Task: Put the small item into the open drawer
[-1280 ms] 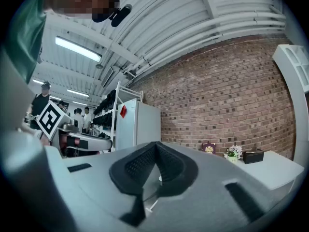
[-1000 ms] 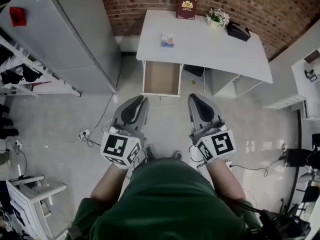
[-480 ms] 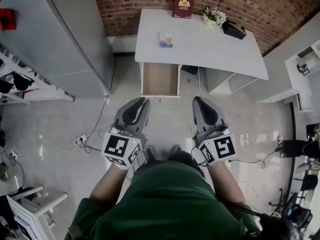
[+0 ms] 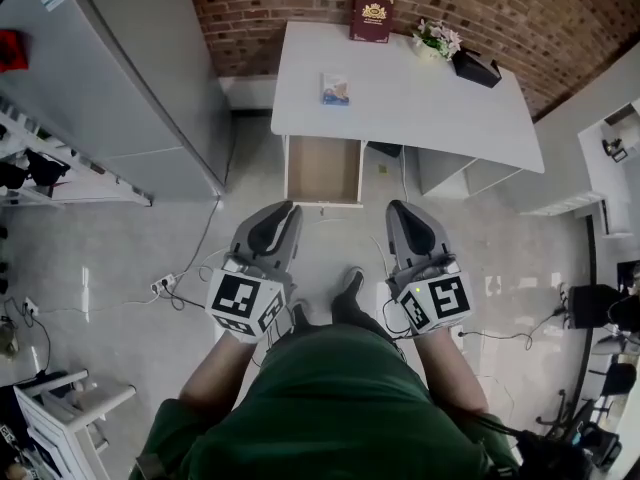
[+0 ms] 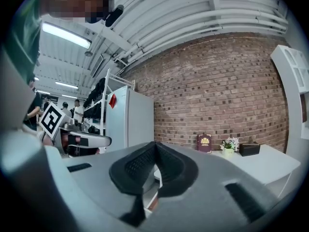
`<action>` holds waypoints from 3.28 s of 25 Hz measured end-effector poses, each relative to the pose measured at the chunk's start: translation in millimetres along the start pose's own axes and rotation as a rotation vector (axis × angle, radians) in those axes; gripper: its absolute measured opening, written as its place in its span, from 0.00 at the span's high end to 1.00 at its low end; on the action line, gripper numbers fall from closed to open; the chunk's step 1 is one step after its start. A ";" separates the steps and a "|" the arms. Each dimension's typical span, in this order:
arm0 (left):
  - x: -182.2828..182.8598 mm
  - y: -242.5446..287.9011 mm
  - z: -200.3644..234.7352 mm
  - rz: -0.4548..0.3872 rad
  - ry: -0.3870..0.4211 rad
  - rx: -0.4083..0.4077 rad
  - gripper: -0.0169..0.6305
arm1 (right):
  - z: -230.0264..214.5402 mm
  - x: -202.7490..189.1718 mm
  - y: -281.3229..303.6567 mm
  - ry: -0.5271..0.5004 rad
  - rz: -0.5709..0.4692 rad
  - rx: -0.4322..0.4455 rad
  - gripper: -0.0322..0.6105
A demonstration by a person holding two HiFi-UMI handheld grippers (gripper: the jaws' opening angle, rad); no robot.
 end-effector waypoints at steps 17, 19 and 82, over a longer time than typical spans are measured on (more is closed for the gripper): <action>8.6 131.1 -49.2 0.063 0.053 0.137 0.91 | -156.9 -17.3 29.8 0.131 -0.017 0.129 0.95; 6.4 141.4 -54.0 0.075 0.054 0.144 0.91 | -167.1 -21.2 30.7 0.140 -0.014 0.140 0.95; -212.8 548.5 167.3 0.898 -0.105 0.249 0.45 | -395.5 -85.3 161.5 0.285 0.190 -0.098 0.95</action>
Point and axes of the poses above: the fingertips, and each gripper's own axes: y forward along the fingers, z to its left, x out of its top, the point moved 5 cm from there along -y, backward along the fingers, and after that the axes turned 4 degrees about x, right-handed, at the moved point
